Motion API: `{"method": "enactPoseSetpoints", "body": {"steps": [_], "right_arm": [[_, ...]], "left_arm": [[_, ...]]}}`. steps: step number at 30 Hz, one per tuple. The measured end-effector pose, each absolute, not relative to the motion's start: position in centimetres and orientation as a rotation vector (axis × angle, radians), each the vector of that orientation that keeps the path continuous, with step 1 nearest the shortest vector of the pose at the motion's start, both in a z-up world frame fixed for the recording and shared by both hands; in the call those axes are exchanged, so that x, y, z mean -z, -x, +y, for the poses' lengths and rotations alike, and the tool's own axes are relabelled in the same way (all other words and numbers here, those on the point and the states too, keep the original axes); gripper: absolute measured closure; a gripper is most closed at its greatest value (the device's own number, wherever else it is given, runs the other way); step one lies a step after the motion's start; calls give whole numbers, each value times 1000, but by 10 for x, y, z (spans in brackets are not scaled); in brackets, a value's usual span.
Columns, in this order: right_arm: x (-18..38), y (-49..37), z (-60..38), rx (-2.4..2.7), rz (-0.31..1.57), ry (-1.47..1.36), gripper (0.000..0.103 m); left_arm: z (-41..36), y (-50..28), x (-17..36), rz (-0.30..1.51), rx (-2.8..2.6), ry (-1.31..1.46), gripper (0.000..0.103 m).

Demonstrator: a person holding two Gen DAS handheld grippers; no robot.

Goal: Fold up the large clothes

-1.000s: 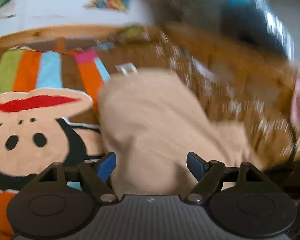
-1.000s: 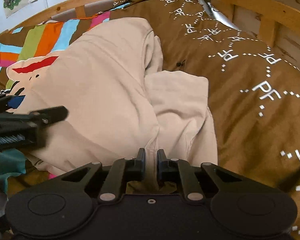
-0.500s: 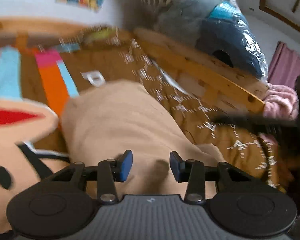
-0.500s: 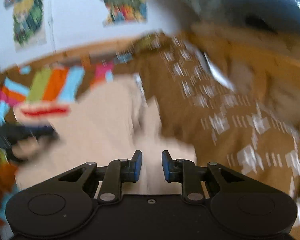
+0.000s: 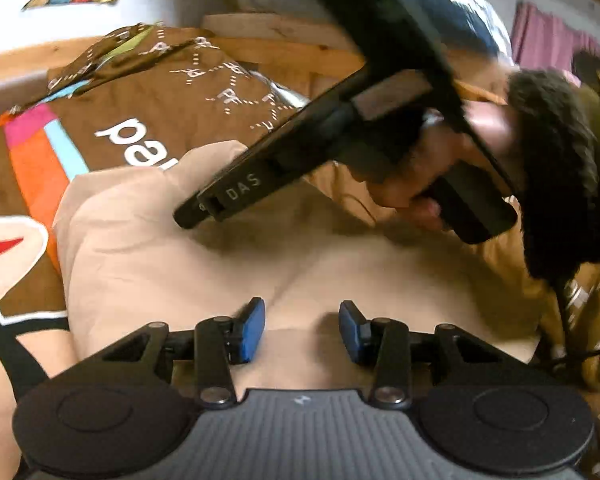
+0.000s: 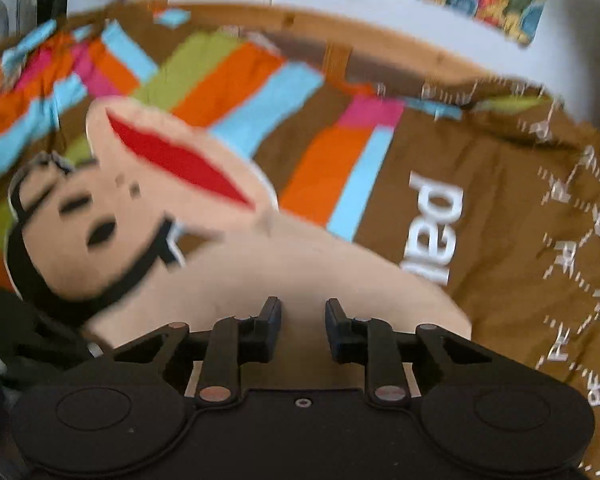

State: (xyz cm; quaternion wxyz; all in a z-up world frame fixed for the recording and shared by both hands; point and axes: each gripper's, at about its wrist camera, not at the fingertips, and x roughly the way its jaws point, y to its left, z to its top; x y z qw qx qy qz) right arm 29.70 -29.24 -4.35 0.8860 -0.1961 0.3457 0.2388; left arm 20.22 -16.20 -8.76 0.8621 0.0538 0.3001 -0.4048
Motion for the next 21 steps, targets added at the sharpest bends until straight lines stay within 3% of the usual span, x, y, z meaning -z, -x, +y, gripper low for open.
{"method": "enactPoseSetpoints", "body": {"steps": [4, 6, 7, 14, 21], "right_arm": [[70, -310, -327, -445, 812, 262, 78], [83, -314, -343, -406, 825, 186, 87], [88, -314, -347, -382, 823, 181, 97], [71, -283, -351, -332, 775, 205, 93], [89, -268, -367, -296, 802, 185, 95]], "left_arm": [[-178, -203, 96, 640, 849, -181, 63], [-181, -197, 93, 627, 840, -218, 63], [-175, -192, 88, 617, 825, -206, 63], [-115, -159, 73, 647, 906, -1, 65], [-136, -153, 97, 592, 850, -159, 70]]}}
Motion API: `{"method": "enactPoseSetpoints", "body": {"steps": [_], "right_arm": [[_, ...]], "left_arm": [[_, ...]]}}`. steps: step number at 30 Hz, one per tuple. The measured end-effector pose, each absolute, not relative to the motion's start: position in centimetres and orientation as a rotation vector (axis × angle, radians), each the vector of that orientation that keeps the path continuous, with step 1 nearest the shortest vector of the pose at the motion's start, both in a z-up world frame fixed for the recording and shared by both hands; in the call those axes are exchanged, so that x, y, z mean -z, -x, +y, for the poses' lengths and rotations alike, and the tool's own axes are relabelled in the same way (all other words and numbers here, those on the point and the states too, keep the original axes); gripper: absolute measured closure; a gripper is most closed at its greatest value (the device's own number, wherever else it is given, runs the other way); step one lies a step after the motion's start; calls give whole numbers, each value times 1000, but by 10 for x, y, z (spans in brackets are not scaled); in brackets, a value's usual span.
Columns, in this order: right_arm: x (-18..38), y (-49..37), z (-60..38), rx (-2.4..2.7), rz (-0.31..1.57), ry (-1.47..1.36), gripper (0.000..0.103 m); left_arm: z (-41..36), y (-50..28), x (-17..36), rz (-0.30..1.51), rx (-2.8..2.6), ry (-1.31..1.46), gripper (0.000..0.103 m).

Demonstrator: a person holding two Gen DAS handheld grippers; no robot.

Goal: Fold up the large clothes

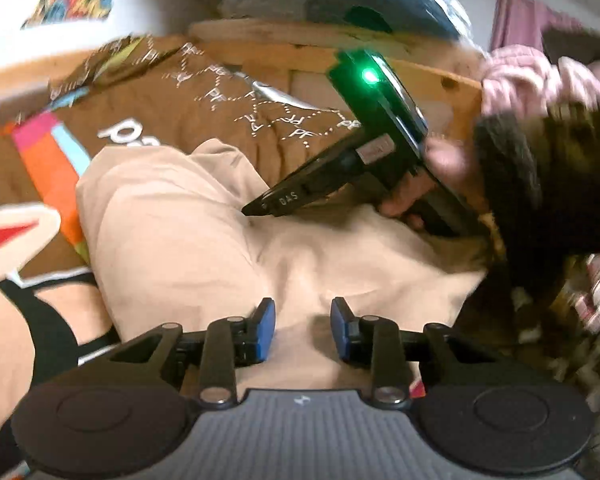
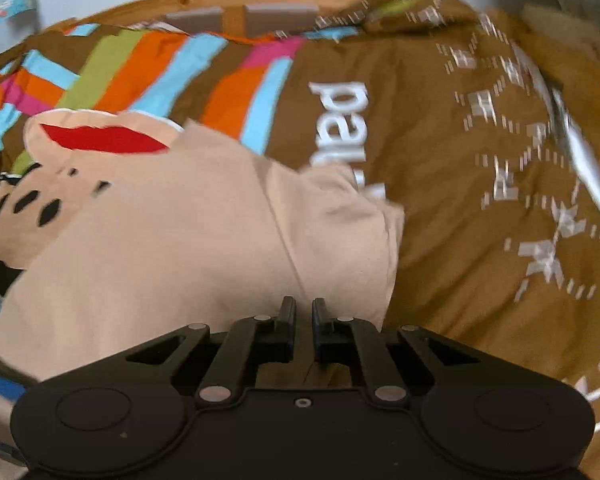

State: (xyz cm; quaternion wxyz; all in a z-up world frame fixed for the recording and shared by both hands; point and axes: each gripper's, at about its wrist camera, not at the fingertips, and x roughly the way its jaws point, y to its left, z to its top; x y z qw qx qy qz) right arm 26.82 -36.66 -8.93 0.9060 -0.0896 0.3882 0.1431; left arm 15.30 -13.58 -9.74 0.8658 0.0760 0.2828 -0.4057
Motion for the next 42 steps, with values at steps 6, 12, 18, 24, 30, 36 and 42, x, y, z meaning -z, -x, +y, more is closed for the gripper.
{"method": "enactPoseSetpoints", "body": {"steps": [6, 12, 18, 24, 30, 36, 42], "right_arm": [[96, -263, -364, -267, 777, 206, 93], [47, -192, -373, -288, 692, 82, 74], [55, -122, -357, -333, 721, 87, 73], [91, -115, -360, -290, 705, 74, 75], [80, -103, -380, -270, 653, -55, 73], [86, -106, -379, -252, 714, -11, 73], [88, -107, -384, -257, 725, -34, 73]], "left_arm": [[-108, -141, 69, 612, 838, -7, 69], [-82, -113, 63, 632, 844, 39, 69], [-109, -112, 71, 628, 817, -78, 70], [-112, -110, 68, 609, 789, -58, 70], [-78, -95, 52, 591, 722, -2, 70], [-87, -99, 62, 644, 684, -19, 64], [-89, -98, 62, 641, 675, -30, 63]]}}
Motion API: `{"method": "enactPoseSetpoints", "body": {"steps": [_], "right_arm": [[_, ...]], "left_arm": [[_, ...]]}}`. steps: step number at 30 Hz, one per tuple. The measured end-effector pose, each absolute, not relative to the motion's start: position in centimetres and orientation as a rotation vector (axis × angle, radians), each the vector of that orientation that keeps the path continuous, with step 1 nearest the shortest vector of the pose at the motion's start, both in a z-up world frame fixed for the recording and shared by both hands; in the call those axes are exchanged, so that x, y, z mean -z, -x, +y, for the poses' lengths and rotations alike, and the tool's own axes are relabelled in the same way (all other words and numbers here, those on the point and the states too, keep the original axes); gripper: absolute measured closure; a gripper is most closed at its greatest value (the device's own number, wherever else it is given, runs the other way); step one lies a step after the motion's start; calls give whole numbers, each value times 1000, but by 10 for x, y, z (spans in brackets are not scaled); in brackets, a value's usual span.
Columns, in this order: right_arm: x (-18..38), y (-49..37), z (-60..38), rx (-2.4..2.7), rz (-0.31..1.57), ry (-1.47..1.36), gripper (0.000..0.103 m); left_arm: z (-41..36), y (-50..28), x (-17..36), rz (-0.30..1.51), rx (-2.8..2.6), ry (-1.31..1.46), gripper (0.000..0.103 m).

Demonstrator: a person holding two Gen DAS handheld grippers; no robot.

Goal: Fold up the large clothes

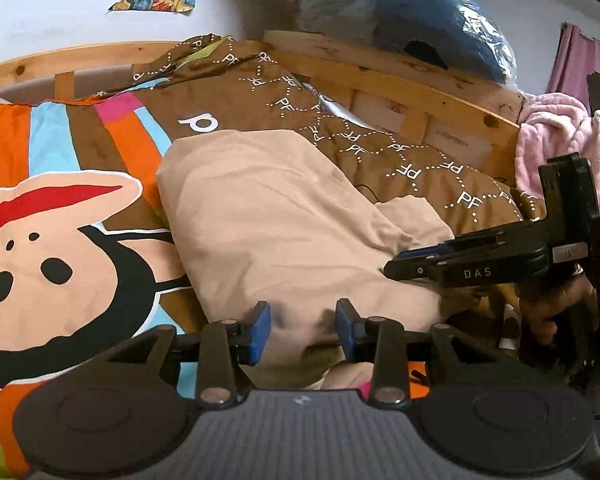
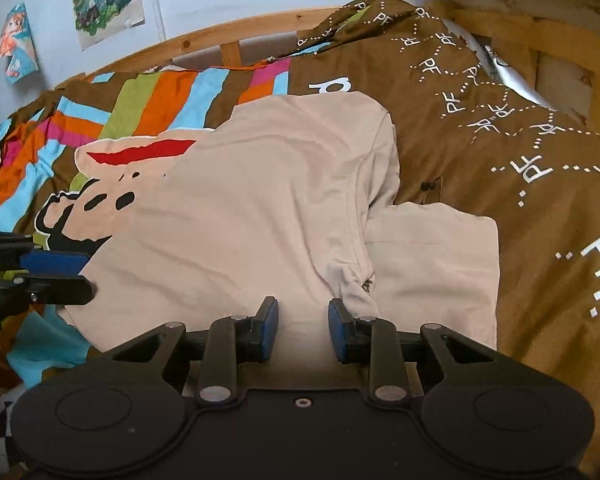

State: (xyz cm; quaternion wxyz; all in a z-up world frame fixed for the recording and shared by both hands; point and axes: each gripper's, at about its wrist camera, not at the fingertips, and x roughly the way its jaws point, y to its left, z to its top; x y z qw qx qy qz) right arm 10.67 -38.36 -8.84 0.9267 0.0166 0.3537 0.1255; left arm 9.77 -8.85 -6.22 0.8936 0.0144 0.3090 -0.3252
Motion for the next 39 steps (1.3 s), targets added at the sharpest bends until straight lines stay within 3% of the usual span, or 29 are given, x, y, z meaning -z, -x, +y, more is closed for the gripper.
{"method": "enactPoseSetpoints", "body": {"steps": [6, 9, 13, 16, 20, 24, 28, 36, 39], "right_arm": [[88, -105, -386, -262, 710, -53, 72], [85, -102, -387, -271, 696, -67, 65], [80, -96, -385, -280, 673, -65, 50], [72, -90, -384, -262, 647, -73, 45], [55, -75, -391, -154, 593, -122, 20], [43, -46, -413, 20, 554, -321, 17], [45, -17, -430, 110, 544, -513, 7], [74, -61, -456, 73, 657, -554, 7], [89, -79, -461, 59, 734, -564, 10]], "left_arm": [[-89, -97, 61, 639, 670, -25, 60], [-89, -97, 60, 643, 668, -16, 55], [-88, -98, 57, 646, 648, -8, 37], [-83, -100, 51, 632, 636, 31, 20], [-72, -117, 38, 599, 609, 105, 4], [-65, -155, 34, 616, 587, 140, 1], [-58, -212, 48, 709, 604, 192, 1], [-57, -284, 86, 897, 651, 334, 1], [-67, -292, 98, 969, 680, 322, 6]]}}
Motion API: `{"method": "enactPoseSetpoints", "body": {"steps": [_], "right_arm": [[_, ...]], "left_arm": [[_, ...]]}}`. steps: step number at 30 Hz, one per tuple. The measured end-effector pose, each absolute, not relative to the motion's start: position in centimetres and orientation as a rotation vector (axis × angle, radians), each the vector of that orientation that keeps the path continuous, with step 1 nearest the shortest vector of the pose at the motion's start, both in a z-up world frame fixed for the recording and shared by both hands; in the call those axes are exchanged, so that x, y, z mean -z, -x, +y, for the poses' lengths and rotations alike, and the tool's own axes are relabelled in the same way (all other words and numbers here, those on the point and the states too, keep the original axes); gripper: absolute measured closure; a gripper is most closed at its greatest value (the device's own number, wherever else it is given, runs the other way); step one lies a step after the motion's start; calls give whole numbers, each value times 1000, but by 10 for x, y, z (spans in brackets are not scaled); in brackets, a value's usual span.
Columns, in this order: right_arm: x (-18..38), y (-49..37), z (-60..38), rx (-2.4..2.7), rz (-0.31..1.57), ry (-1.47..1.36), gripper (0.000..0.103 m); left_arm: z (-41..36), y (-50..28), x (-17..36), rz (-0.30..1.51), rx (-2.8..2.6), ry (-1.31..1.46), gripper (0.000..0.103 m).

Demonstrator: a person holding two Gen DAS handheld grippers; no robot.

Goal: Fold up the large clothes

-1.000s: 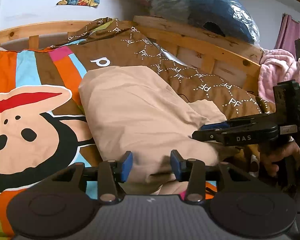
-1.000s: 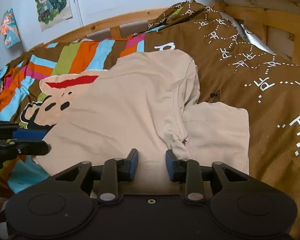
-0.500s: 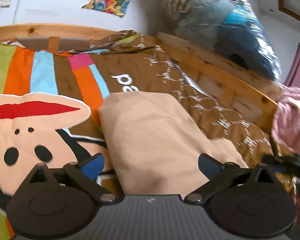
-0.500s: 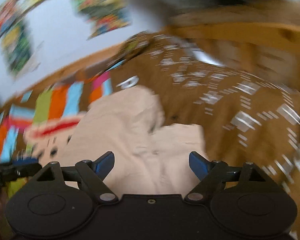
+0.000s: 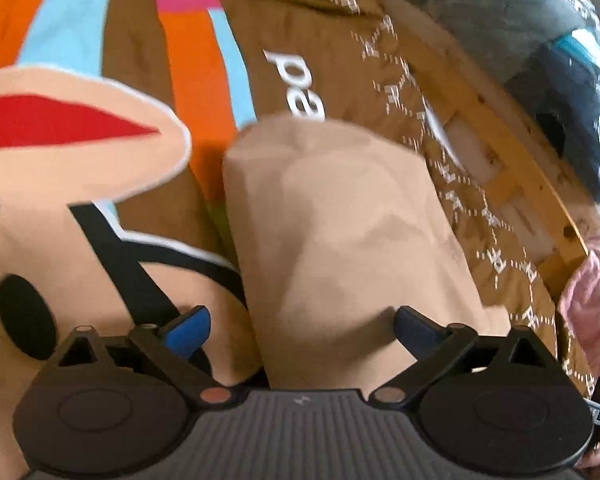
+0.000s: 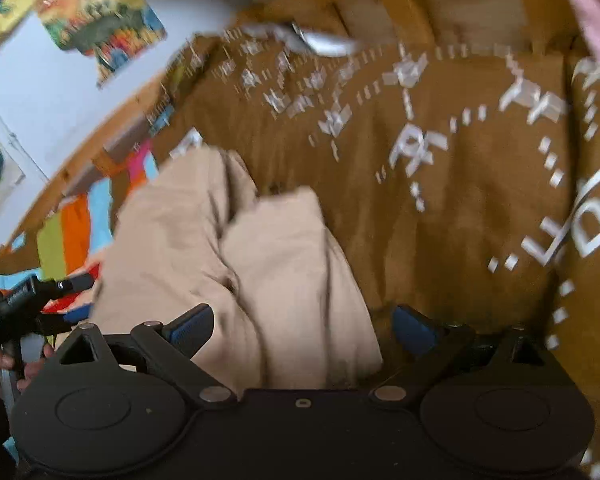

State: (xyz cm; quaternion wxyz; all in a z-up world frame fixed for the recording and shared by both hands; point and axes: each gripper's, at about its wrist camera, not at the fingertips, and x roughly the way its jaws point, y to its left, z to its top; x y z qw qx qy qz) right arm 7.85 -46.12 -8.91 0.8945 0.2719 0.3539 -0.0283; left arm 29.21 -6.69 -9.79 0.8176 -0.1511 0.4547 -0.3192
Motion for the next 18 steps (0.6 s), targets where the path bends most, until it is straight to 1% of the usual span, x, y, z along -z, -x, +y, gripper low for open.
{"method": "enactPoseSetpoints", "body": {"steps": [1, 3, 5, 6, 8, 9, 10, 11, 14, 18], "right_arm": [[92, -80, -463, 34, 743, -594, 15], [92, -80, -459, 20, 751, -597, 17], [92, -81, -452, 6, 767, -556, 27], [95, -84, -450, -7, 781, -555, 32], [96, -85, -445, -17, 789, -543, 62], [94, -85, -441, -29, 774, -532, 68], [90, -85, -439, -39, 756, -515, 80], [84, -84, -433, -53, 732, -480, 86], [67, -81, -411, -80, 676, -386, 89], [41, -84, -383, -112, 588, -301, 90]], "left_arm": [[-69, -293, 100, 974, 693, 318, 8], [-78, -298, 102, 1000, 711, 313, 16], [-86, -298, 97, 1009, 683, 296, 27], [-90, -295, 92, 997, 666, 267, 30], [-100, -279, 79, 940, 637, 182, 44], [-101, -273, 71, 914, 629, 157, 48], [-102, -268, 64, 893, 626, 145, 53], [-100, -264, 57, 877, 627, 141, 57], [-89, -253, 34, 810, 641, 104, 61], [-58, -254, 1, 720, 598, 56, 61]]}}
